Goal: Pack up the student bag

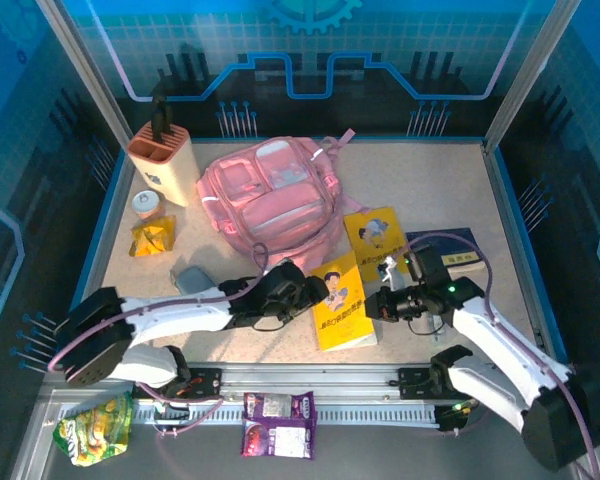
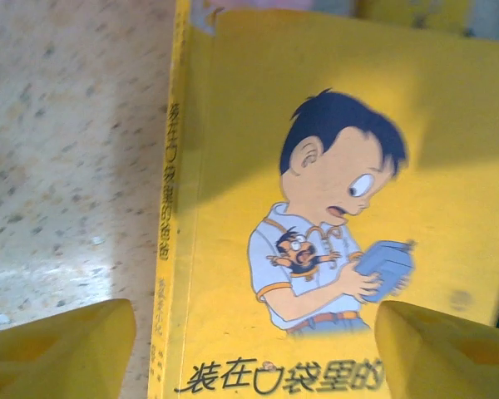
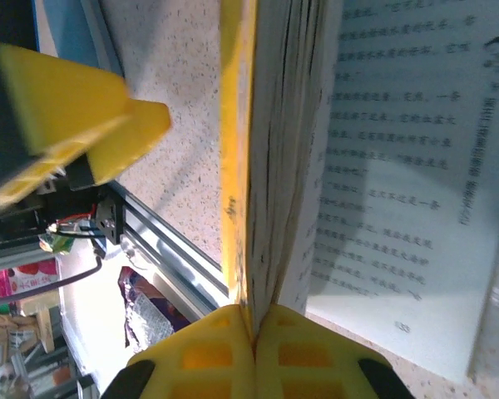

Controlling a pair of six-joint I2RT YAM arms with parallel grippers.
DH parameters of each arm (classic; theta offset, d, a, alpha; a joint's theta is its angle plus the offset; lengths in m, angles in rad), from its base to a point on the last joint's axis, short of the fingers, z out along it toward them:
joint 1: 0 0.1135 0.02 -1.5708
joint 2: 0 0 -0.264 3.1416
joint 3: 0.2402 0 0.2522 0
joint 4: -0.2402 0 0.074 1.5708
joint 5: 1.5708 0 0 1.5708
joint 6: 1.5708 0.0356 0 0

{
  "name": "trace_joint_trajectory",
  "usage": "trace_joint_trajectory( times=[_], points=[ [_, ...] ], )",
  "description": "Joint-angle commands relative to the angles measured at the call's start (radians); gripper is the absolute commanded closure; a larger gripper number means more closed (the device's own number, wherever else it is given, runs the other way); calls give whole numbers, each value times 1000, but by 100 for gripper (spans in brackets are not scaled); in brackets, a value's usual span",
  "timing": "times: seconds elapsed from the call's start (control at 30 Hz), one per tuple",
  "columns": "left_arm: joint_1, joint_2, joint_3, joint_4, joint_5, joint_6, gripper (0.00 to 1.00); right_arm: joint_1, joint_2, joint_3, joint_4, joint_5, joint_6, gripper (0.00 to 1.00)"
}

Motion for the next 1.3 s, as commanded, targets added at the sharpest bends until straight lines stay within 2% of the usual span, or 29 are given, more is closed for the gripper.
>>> trace_joint_trajectory(
  times=[0.0,0.2,0.4,0.53,0.63,0.8,0.97,1.1,1.27],
  points=[
    [38,-81,-18,-24,54,86,17,-55,-45,81,-76,-53,24,100],
    [109,-198,-51,41,113,106,10,-98,-37,224,-80,-133,68,100],
    [147,-244,-44,39,164,121,6,-122,-16,336,-72,-194,114,100],
    [160,-226,-42,130,217,119,6,-135,-14,393,-47,-217,148,100],
    [165,-189,-33,245,252,119,6,-135,-8,382,52,-257,226,100],
    [166,-117,17,342,297,109,10,-137,0,383,155,-271,288,100],
    [166,-97,29,440,309,81,22,-146,18,349,206,-286,305,100],
    [166,-113,31,482,303,78,42,-164,19,306,186,-290,268,100],
    [166,-130,33,486,291,84,62,-191,26,306,120,-266,193,100]
  ],
)
